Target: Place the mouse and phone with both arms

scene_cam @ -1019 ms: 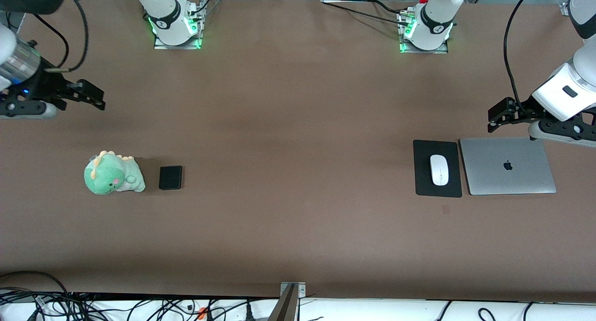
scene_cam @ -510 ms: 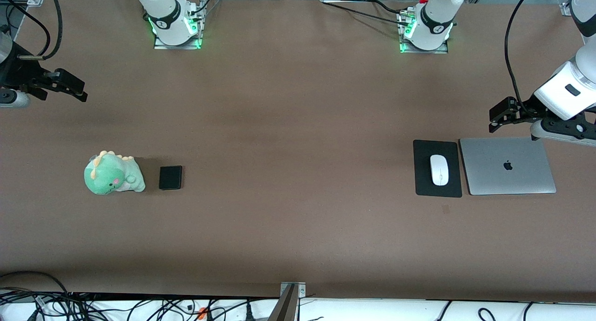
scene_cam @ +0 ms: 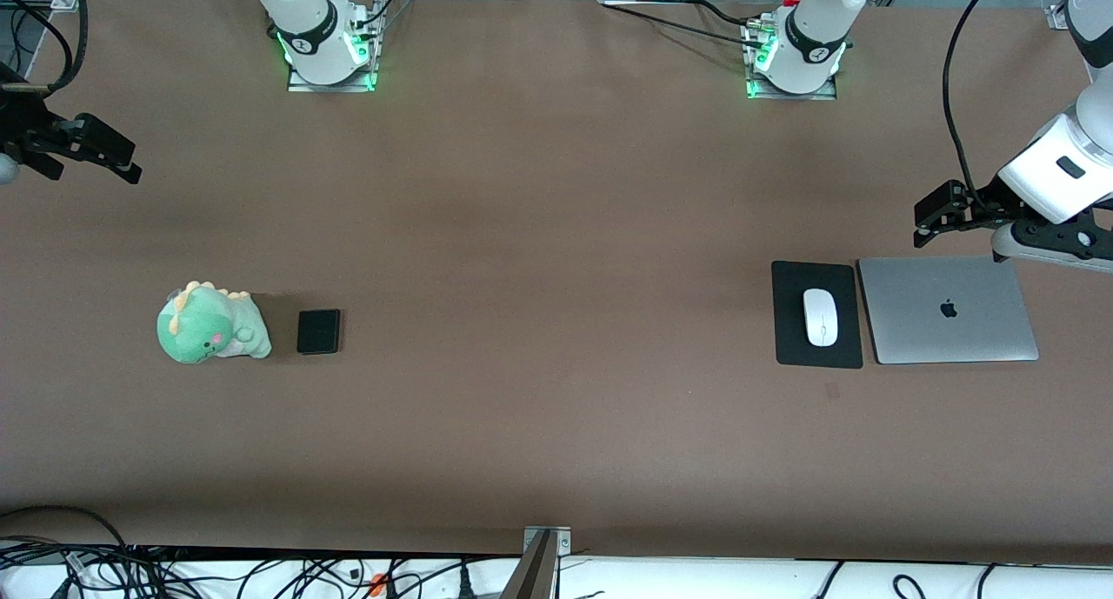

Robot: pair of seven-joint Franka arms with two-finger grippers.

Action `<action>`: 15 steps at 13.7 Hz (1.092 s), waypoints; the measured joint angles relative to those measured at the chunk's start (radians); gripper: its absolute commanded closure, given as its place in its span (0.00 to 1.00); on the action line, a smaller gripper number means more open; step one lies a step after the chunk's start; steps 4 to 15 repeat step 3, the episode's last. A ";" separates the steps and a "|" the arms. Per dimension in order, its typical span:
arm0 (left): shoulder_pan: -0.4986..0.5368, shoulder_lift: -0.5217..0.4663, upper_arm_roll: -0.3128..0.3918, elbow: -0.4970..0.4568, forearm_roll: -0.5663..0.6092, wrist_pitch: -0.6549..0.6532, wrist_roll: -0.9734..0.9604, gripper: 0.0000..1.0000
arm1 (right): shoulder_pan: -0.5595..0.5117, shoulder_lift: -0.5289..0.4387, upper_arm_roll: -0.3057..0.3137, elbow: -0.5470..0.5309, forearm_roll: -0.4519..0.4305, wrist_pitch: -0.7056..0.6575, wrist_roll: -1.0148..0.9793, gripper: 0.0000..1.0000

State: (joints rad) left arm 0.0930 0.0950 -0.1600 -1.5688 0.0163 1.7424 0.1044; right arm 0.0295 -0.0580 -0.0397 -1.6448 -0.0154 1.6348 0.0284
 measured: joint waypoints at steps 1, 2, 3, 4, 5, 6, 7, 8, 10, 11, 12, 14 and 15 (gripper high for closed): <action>0.000 0.000 0.000 0.000 0.000 0.000 0.000 0.00 | 0.000 0.000 0.000 0.004 0.000 -0.001 0.000 0.00; 0.000 0.000 0.000 0.000 0.000 0.000 0.000 0.00 | 0.000 0.000 0.001 0.006 0.000 -0.002 0.000 0.00; 0.000 0.000 0.000 0.000 0.000 0.000 0.000 0.00 | 0.000 0.000 0.001 0.006 0.000 -0.002 0.000 0.00; 0.000 0.000 0.000 0.000 0.000 0.000 0.000 0.00 | 0.000 0.000 0.001 0.006 0.000 -0.002 0.000 0.00; 0.000 0.000 0.000 0.000 0.000 0.000 0.000 0.00 | 0.000 0.000 0.001 0.006 0.000 -0.002 0.000 0.00; 0.000 0.000 0.000 0.000 0.000 0.000 0.000 0.00 | 0.000 0.000 0.001 0.006 0.000 -0.002 0.000 0.00; 0.000 0.000 0.000 0.000 0.000 0.000 0.000 0.00 | 0.000 0.000 0.001 0.006 0.000 -0.002 0.000 0.00; 0.000 0.000 0.000 0.000 0.000 0.000 0.000 0.00 | 0.000 0.000 0.001 0.006 0.000 -0.002 0.000 0.00; 0.000 0.000 0.000 0.000 0.000 0.000 0.000 0.00 | 0.000 0.000 0.001 0.006 0.000 -0.002 0.000 0.00; 0.000 0.000 0.000 0.000 0.000 0.000 0.000 0.00 | 0.000 0.000 0.001 0.006 0.000 -0.002 0.000 0.00; 0.000 0.000 0.000 0.000 0.000 0.000 0.000 0.00 | 0.000 0.000 0.001 0.006 0.000 -0.002 0.000 0.00; 0.000 0.000 0.000 0.000 0.000 0.000 0.000 0.00 | 0.000 0.000 0.001 0.006 0.000 -0.002 0.000 0.00; 0.000 0.000 0.000 0.000 0.000 0.000 0.000 0.00 | 0.000 0.000 0.001 0.006 0.000 -0.002 0.000 0.00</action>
